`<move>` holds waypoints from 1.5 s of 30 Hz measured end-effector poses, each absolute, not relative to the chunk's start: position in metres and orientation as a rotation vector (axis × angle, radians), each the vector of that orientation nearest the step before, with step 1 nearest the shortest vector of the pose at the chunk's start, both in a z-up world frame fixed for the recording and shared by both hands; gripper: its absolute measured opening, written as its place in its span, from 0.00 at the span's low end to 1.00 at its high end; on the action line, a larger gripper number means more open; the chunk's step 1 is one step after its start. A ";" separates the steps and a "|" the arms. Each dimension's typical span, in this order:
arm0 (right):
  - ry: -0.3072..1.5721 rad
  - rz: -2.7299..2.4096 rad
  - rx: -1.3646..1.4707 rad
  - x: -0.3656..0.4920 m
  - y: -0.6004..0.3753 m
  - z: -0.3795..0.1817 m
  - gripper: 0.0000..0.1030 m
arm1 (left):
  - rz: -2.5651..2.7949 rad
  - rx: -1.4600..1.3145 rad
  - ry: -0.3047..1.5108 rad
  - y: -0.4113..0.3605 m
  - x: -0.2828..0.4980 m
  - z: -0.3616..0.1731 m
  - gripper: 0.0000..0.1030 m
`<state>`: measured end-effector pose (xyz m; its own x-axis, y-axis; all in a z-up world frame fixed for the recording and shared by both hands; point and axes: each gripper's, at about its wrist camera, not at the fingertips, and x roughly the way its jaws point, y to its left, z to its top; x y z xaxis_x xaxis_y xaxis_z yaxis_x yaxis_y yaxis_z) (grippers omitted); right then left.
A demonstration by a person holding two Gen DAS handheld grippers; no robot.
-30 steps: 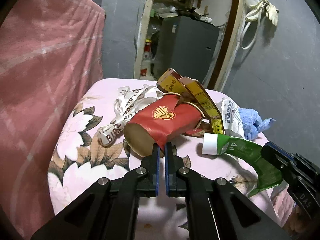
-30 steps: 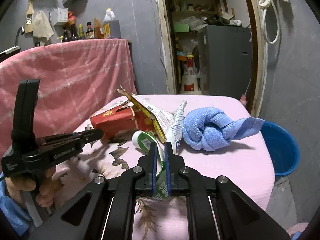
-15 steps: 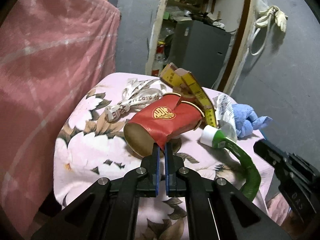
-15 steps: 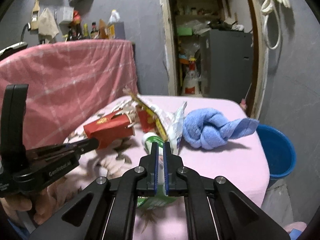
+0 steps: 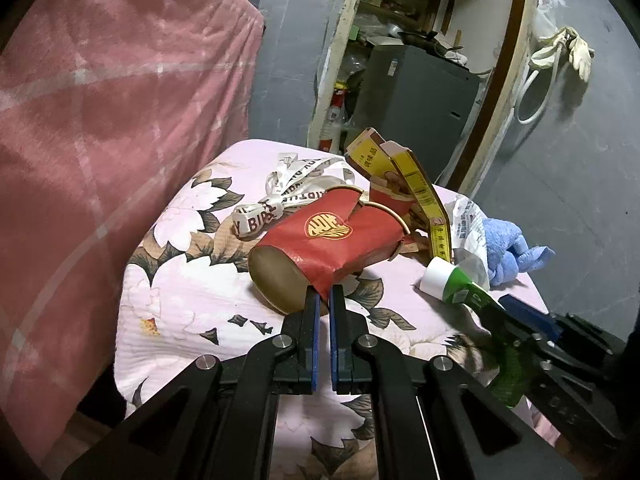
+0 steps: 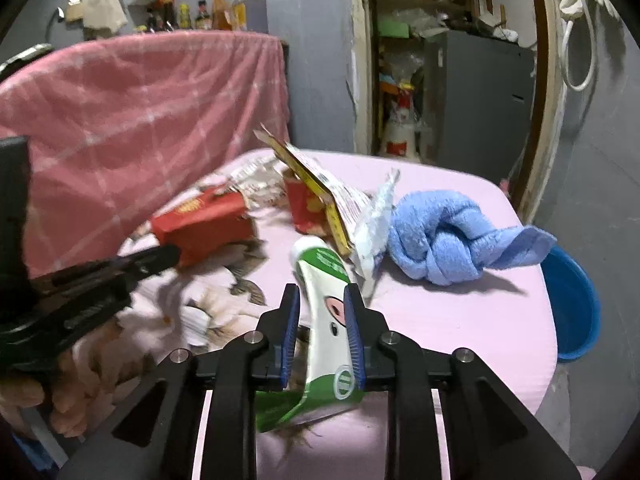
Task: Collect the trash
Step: 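Grasp the red paper cup with the left tool while the right tool grasps the green-white tube, then carry both items over the blue bucket and open both tools to drop them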
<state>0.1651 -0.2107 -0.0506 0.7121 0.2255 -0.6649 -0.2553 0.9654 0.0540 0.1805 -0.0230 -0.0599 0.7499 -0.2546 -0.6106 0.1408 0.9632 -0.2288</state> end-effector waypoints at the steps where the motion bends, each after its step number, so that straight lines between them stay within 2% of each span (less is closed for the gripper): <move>1: 0.751 0.258 -0.042 0.168 -0.211 -0.053 0.20 | -0.217 -0.173 0.689 -0.023 0.180 -0.060 0.02; 5: 0.769 0.238 -0.042 0.171 -0.213 -0.057 0.20 | -0.207 -0.168 0.679 -0.023 0.178 -0.059 0.02; 7: 0.767 0.232 -0.041 0.171 -0.213 -0.057 0.17 | -0.198 -0.163 0.670 -0.023 0.177 -0.058 0.02; 9: 0.764 0.228 -0.036 0.170 -0.214 -0.057 0.09 | -0.192 -0.157 0.656 -0.024 0.174 -0.056 0.02; 15: 0.703 0.229 -0.009 0.156 -0.218 -0.050 0.05 | -0.195 -0.125 0.611 -0.032 0.161 -0.052 0.02; 29: 0.432 0.130 0.061 0.132 -0.258 -0.001 0.04 | -0.275 -0.102 0.445 -0.075 0.155 -0.019 0.02; 45: 0.243 -0.100 0.081 0.155 -0.387 0.040 0.04 | -0.504 -0.088 0.244 -0.221 0.194 0.020 0.02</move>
<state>0.1549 -0.3866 0.0405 0.9657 -0.0886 -0.2441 0.1081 0.9918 0.0676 0.1937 -0.2206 0.0203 0.8475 -0.4877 -0.2096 0.4668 0.8727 -0.1430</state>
